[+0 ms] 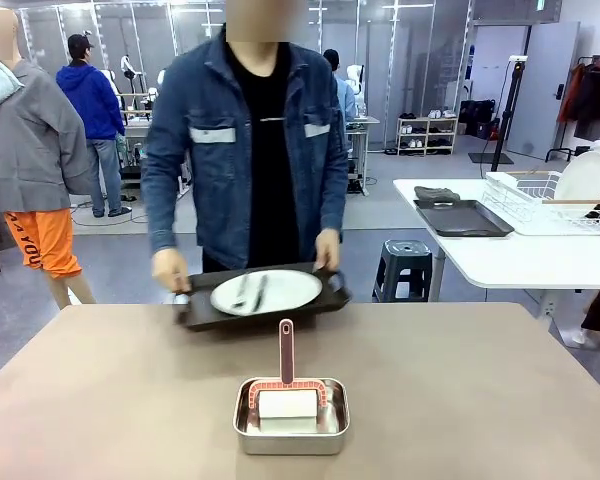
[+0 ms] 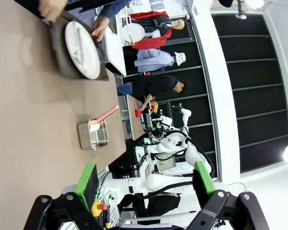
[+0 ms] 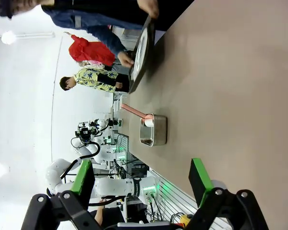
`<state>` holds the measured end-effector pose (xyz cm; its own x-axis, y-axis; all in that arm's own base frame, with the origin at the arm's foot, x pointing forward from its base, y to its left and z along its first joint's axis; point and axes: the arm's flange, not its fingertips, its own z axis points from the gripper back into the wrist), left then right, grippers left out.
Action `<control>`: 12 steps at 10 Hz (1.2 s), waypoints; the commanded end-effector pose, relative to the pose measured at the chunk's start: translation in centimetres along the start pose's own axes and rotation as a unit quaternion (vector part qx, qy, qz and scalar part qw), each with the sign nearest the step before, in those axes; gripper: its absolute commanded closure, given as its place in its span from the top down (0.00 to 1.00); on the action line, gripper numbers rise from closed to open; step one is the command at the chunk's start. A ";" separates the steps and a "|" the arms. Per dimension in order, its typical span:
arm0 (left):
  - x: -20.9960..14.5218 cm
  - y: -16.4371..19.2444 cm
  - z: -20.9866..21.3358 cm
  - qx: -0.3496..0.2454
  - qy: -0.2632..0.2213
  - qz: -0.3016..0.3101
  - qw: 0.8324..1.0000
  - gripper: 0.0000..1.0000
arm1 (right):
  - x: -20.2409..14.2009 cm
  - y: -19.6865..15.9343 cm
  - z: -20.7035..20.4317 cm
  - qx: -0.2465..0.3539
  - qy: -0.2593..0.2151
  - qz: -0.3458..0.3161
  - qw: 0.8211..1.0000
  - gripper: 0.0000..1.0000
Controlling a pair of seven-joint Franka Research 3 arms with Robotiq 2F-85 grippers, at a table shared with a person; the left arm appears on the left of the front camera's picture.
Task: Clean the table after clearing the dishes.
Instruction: When the right (or left) Handle tray is removed, use the right hand (or left hand) to clean the right (or left) side of the table with the Lint Roller.
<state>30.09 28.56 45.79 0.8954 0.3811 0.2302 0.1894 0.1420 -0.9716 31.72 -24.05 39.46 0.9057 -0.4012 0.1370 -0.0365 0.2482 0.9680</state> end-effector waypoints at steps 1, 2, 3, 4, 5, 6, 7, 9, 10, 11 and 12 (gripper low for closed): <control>0.0 0.0 0.0 0.000 0.000 0.000 1.000 1.00 | 0.0 0.1 0.0 -0.003 0.003 0.001 1.000 1.00; 0.6 -1.8 -0.6 0.015 0.027 -0.053 0.998 1.00 | 0.0 0.1 0.0 -0.003 0.003 0.001 1.000 1.00; 1.8 -5.4 -2.0 0.038 0.044 -0.111 0.992 1.00 | 0.0 0.1 0.0 -0.003 0.003 0.001 1.000 1.00; 2.9 -9.8 -4.5 0.095 0.077 -0.183 0.975 1.00 | 0.0 0.1 0.0 -0.003 0.003 0.001 1.000 1.00; 3.6 -14.0 -8.3 0.122 0.119 -0.249 0.953 1.00 | 0.0 0.1 0.0 -0.003 0.003 0.001 1.000 1.00; 4.2 -17.3 -12.6 0.174 0.164 -0.306 0.922 1.00 | 0.0 0.1 0.0 -0.003 0.003 0.001 1.000 1.00; 4.6 -20.5 -18.3 0.230 0.207 -0.363 0.879 1.00 | 0.0 0.1 0.0 -0.003 0.003 0.001 1.000 1.00; 3.6 -23.2 -29.7 0.278 0.306 -0.424 0.806 1.00 | 0.0 0.1 0.0 -0.003 0.003 0.001 1.000 1.00; 2.7 -23.2 -34.7 0.295 0.350 -0.448 0.768 1.00 | 0.0 0.1 0.0 -0.003 0.003 0.001 1.000 1.00; 1.1 -22.4 -39.6 0.325 0.388 -0.479 0.718 1.00 | 0.0 0.1 0.0 -0.003 0.003 0.001 1.000 1.00; -0.5 -20.9 -43.1 0.332 0.420 -0.500 0.681 1.00 | 0.0 0.1 0.0 -0.003 0.003 0.001 1.000 1.00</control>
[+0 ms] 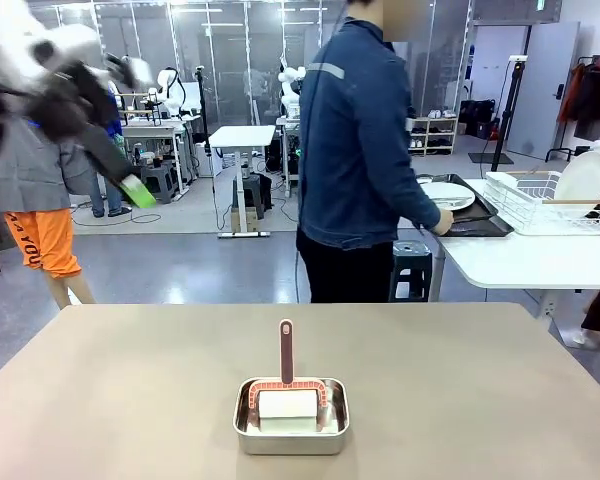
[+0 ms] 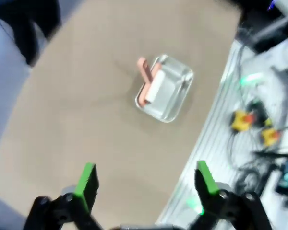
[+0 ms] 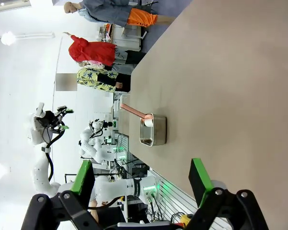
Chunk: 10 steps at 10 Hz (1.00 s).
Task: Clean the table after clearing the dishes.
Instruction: When the right (or left) Handle tray is removed, use the right hand (or left hand) to clean the right (or left) side of the table with the Lint Roller.
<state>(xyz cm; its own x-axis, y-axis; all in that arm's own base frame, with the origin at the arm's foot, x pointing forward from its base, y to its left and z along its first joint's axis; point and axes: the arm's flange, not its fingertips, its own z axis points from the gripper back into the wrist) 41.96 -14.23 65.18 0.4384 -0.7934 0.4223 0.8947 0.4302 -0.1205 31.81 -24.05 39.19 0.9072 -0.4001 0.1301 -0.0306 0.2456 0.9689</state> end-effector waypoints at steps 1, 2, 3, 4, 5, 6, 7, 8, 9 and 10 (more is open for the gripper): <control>0.8 0.5 -4.8 0.039 0.063 -0.044 0.996 1.00 | -0.1 0.3 0.1 -0.003 0.002 0.004 1.000 1.00; 1.3 0.1 -7.9 0.049 0.095 -0.068 0.992 1.00 | -0.1 0.3 0.1 -0.003 0.002 0.004 1.000 1.00; 1.6 0.0 -10.0 0.036 0.105 -0.074 0.991 1.00 | -0.1 0.3 0.1 -0.003 0.002 0.004 1.000 1.00; 1.7 -0.4 -11.3 0.012 0.103 -0.076 0.992 1.00 | -0.1 0.3 0.1 -0.003 0.002 0.004 1.000 1.00; 1.5 -0.6 -11.4 -0.001 0.098 -0.080 0.992 1.00 | -0.1 0.3 0.1 -0.003 0.002 0.004 1.000 1.00; 2.3 -0.5 -11.7 0.013 0.113 -0.085 0.990 1.00 | -0.1 0.3 0.1 -0.003 0.002 0.004 1.000 1.00; 2.3 -0.5 -11.7 0.013 0.113 -0.085 0.990 1.00 | -0.1 0.3 0.1 -0.003 0.002 0.004 1.000 1.00; 2.3 -0.5 -11.7 0.013 0.113 -0.085 0.990 1.00 | -0.1 0.3 0.1 -0.003 0.002 0.004 1.000 1.00; 2.3 -0.5 -11.7 0.013 0.113 -0.085 0.990 1.00 | -0.1 0.3 0.1 -0.003 0.002 0.004 1.000 1.00; 2.2 -0.4 -12.2 0.005 0.111 -0.085 0.990 1.00 | -0.1 0.3 0.1 -0.003 0.002 0.004 1.000 1.00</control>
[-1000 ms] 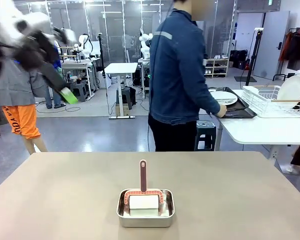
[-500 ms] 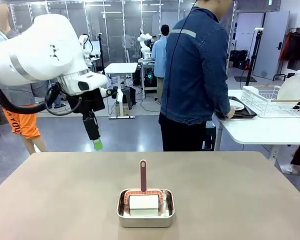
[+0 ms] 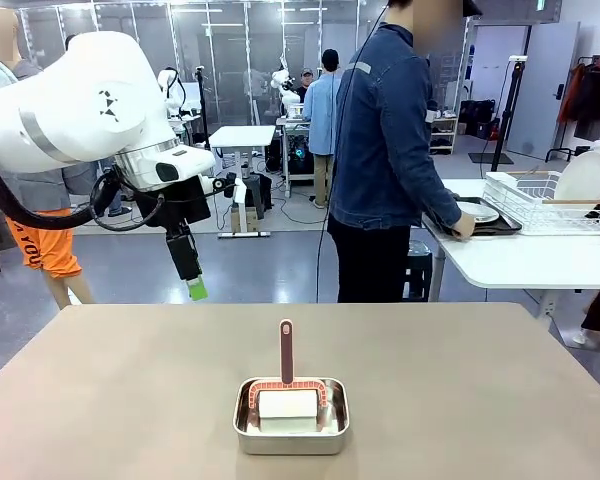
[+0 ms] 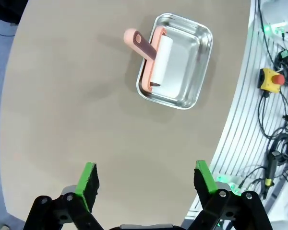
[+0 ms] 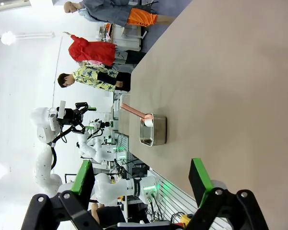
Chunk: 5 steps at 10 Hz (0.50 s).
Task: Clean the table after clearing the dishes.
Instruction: When the right (or left) Handle tray is removed, use the right hand (or left hand) to clean the right (or left) side of the table with the Lint Roller.
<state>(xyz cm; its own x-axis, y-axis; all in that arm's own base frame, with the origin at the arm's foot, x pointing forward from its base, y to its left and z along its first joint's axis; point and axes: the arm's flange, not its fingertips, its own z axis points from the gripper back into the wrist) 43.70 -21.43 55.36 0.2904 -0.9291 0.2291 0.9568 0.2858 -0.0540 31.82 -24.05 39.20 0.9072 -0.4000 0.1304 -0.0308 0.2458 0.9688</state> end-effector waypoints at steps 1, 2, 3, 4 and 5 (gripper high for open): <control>0.3 0.7 -1.7 -0.011 0.003 -0.047 0.999 1.00 | -0.1 0.3 0.1 -0.003 0.002 0.004 1.000 1.00; 2.1 1.3 -3.6 -0.010 0.014 -0.082 0.996 1.00 | -0.1 0.3 0.1 -0.003 0.002 0.004 1.000 1.00; 3.5 1.7 -5.1 -0.009 0.027 -0.094 0.995 1.00 | -0.1 0.3 0.1 -0.003 0.002 0.004 1.000 1.00; 4.9 2.2 -6.5 -0.014 0.030 -0.097 0.995 1.00 | -0.1 0.3 0.1 -0.003 0.002 0.004 1.000 1.00; 6.3 2.8 -8.0 -0.024 0.047 -0.097 0.994 1.00 | -0.1 0.3 0.1 -0.003 0.002 0.004 1.000 1.00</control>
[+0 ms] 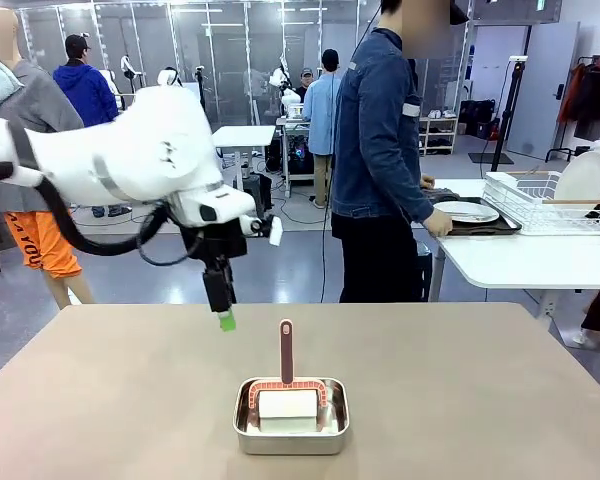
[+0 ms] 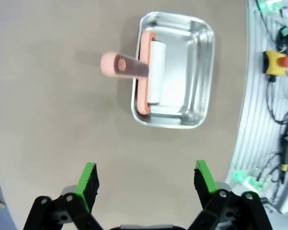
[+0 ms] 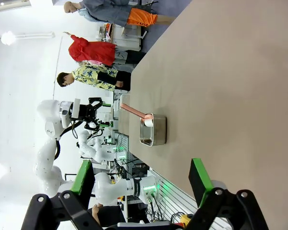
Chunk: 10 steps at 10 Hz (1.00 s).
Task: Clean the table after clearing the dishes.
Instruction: When the right (or left) Handle tray is removed, use the right hand (or left hand) to clean the right (or left) side of the table with the Lint Roller.
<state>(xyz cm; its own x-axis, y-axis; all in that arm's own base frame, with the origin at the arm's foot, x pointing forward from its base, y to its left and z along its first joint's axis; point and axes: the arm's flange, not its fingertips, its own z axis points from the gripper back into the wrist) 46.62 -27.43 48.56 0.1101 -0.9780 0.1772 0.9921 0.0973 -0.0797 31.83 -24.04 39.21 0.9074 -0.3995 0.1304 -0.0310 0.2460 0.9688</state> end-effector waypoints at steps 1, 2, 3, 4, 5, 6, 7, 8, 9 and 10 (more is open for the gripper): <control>2.4 2.7 -1.4 -0.013 0.023 -0.005 1.000 1.00 | -0.1 0.3 0.1 -0.003 0.001 0.004 1.000 1.00; 3.1 3.5 -2.5 -0.028 0.020 -0.007 0.999 1.00 | -0.1 0.3 0.1 -0.003 0.001 0.004 1.000 1.00; 3.6 4.2 -3.4 -0.039 0.032 -0.009 0.999 1.00 | -0.1 0.3 0.1 -0.003 0.001 0.004 1.000 1.00; 4.2 4.8 -4.3 -0.056 0.027 -0.017 0.998 1.00 | -0.1 0.3 0.1 -0.003 0.001 0.004 1.000 1.00; 4.8 5.0 -4.8 -0.060 0.028 -0.023 0.998 1.00 | -0.1 0.3 0.1 -0.003 0.001 0.004 1.000 1.00; 5.5 5.1 -5.4 -0.074 0.032 -0.027 0.996 1.00 | -0.1 0.3 0.1 -0.003 0.001 0.004 1.000 1.00; 6.1 4.9 -6.0 -0.082 0.039 -0.032 0.995 1.00 | -0.1 0.3 0.1 -0.003 0.001 0.004 1.000 1.00; 6.7 4.9 -6.5 -0.089 0.049 -0.034 0.994 1.00 | -0.1 0.3 0.1 -0.003 0.001 0.004 1.000 1.00; 7.3 4.9 -6.9 -0.090 0.060 -0.032 0.994 1.00 | -0.1 0.3 0.1 -0.003 0.001 0.004 1.000 1.00; 8.0 5.0 -7.4 -0.095 0.072 -0.033 0.992 1.00 | -0.1 0.3 0.1 -0.003 0.001 0.004 1.000 1.00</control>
<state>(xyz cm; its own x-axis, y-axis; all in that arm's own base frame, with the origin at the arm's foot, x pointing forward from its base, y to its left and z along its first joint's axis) 51.30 -35.27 41.89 0.0207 -0.9947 0.1008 0.9681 -0.0053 -0.2504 31.83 -24.04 39.22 0.9074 -0.3995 0.1307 -0.0312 0.2461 0.9687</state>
